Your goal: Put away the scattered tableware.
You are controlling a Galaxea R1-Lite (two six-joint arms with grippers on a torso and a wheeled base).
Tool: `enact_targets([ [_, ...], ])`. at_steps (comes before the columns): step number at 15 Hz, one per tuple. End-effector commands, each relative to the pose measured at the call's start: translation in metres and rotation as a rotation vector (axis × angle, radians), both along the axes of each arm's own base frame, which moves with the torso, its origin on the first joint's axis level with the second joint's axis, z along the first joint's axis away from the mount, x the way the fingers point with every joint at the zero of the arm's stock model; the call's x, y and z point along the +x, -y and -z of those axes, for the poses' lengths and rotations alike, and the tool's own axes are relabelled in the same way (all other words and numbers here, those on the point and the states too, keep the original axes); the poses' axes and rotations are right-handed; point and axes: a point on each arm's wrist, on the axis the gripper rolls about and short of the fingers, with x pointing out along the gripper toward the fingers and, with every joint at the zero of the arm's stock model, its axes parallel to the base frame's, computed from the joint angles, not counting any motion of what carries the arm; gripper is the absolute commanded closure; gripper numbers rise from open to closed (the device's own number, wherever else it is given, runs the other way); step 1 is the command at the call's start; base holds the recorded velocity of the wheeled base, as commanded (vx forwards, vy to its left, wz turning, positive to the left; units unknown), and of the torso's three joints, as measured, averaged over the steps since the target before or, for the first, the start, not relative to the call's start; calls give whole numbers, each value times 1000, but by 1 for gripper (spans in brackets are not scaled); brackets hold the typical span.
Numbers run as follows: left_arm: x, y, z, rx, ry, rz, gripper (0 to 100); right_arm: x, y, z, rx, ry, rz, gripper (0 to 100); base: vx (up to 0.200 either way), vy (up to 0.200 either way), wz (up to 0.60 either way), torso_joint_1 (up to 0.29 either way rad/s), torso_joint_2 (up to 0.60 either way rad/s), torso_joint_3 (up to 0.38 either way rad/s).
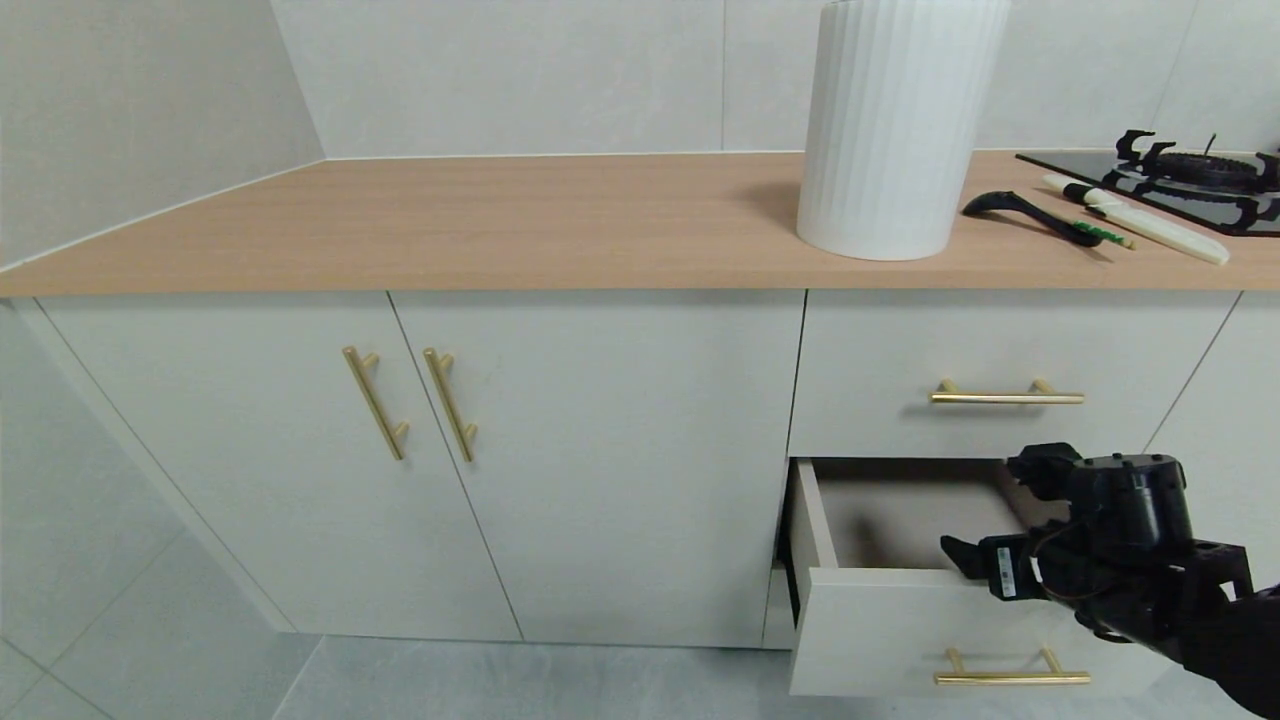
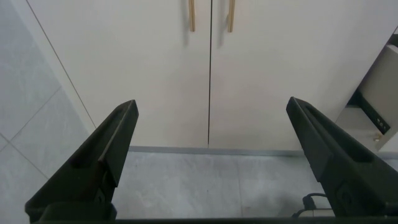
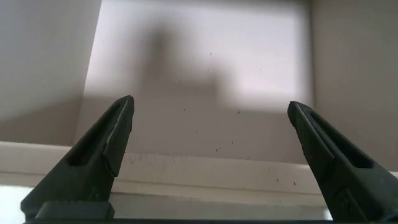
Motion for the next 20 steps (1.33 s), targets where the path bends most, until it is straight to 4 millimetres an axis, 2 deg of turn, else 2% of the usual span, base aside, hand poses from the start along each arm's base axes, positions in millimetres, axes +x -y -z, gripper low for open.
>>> enact_targets([
  [1,0,0,0,0,-1,-1,0,-3,-2,-6,1,6,-12,0,0,0,0,0,0,0],
  [4,0,0,0,0,0,-1,0,-12,-2,-10,-44,-58,-42,0,0,0,0,0,0,0],
  [11,0,0,0,0,-1,-1,0,-32,-7,-31,-87,-221,-85,0,0,0,0,0,0,0],
  [15,0,0,0,0,0,-1,0,-55,-13,-45,-132,-339,-148,0,0,0,0,0,0,0],
  [20,0,0,0,0,0,-1,0,-74,-19,-45,-212,-453,-233,0,0,0,0,0,0,0],
])
